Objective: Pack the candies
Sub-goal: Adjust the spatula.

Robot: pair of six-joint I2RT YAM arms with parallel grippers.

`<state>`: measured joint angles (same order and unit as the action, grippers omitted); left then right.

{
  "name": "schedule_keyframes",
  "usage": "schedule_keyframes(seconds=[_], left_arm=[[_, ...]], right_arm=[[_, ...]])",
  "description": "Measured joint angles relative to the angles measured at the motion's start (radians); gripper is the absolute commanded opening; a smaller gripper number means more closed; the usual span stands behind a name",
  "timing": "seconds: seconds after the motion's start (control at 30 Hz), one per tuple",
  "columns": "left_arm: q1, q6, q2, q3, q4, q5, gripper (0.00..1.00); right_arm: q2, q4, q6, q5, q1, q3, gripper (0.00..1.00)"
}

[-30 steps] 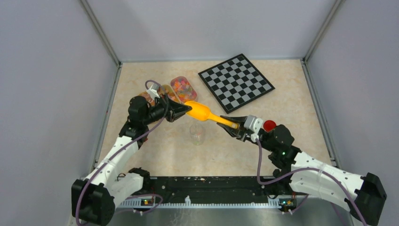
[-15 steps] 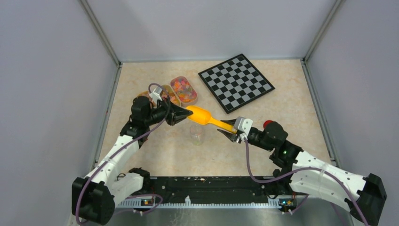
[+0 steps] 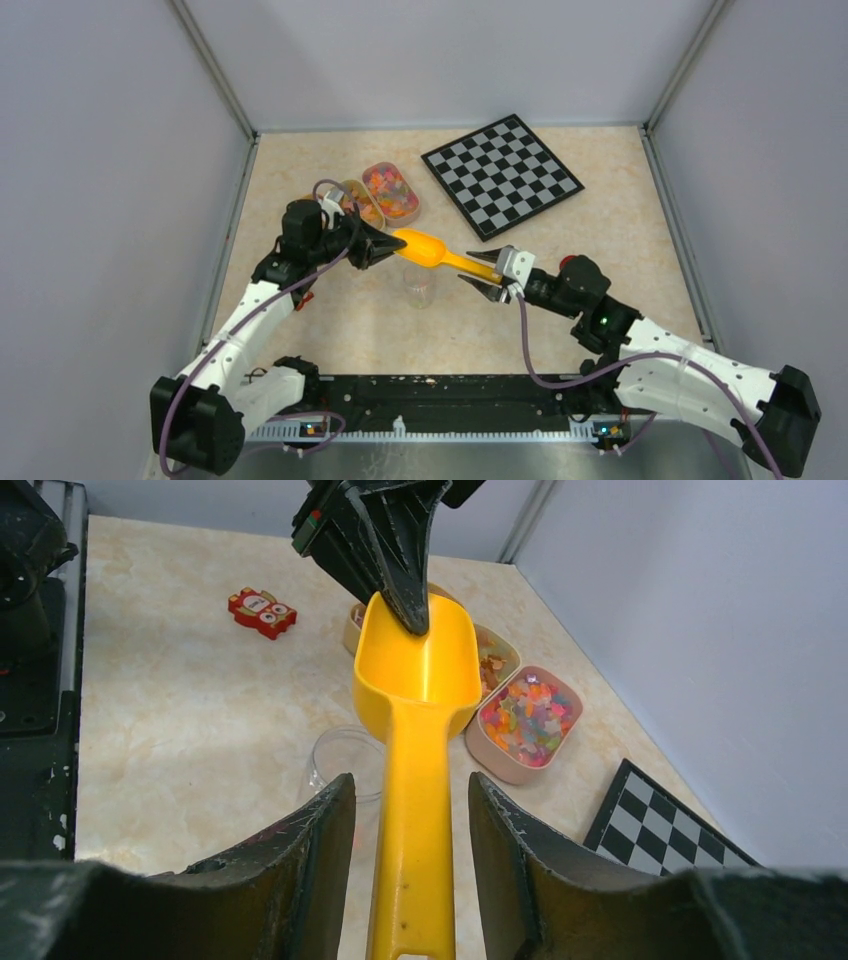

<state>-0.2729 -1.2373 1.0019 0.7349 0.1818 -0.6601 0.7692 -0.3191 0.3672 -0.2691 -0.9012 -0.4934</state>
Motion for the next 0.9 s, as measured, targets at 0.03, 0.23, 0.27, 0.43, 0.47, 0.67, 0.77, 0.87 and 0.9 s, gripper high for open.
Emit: schedule_keyframes(seconds=[0.03,0.23,0.27,0.43,0.47,0.67,0.77,0.87,0.9], left_arm=[[0.0,-0.003,0.003,0.0,0.002,0.0,0.0],[0.002,-0.031,0.005,-0.012,-0.001,0.0,0.0],[0.003,-0.036,0.005,-0.014,-0.002,0.0,0.0],[0.003,-0.053,0.005,-0.019,-0.003,-0.001,0.0],[0.003,-0.055,0.005,-0.019,-0.003,-0.002,0.0],[0.004,-0.062,0.005,-0.02,-0.003,-0.006,0.0],[0.003,-0.062,0.008,-0.026,-0.005,-0.021,0.0],[0.003,-0.062,0.016,-0.029,-0.007,-0.033,0.0],[0.003,-0.062,0.017,-0.031,-0.008,-0.034,0.0]], right_arm=[[0.006,-0.003,0.0,-0.002,0.0,0.0,0.45],[0.03,-0.017,0.0,-0.012,0.0,0.0,0.5],[0.032,-0.019,0.0,-0.012,0.0,0.0,0.5],[0.031,-0.045,0.0,-0.01,0.0,0.002,0.49],[0.031,-0.048,0.0,-0.008,0.0,0.002,0.52],[0.021,-0.053,-0.002,0.005,0.0,0.008,0.6],[-0.001,-0.054,-0.001,0.01,0.0,0.022,0.58],[-0.005,-0.051,-0.002,0.009,0.0,0.023,0.53],[-0.005,-0.05,-0.002,0.009,0.0,0.023,0.52]])
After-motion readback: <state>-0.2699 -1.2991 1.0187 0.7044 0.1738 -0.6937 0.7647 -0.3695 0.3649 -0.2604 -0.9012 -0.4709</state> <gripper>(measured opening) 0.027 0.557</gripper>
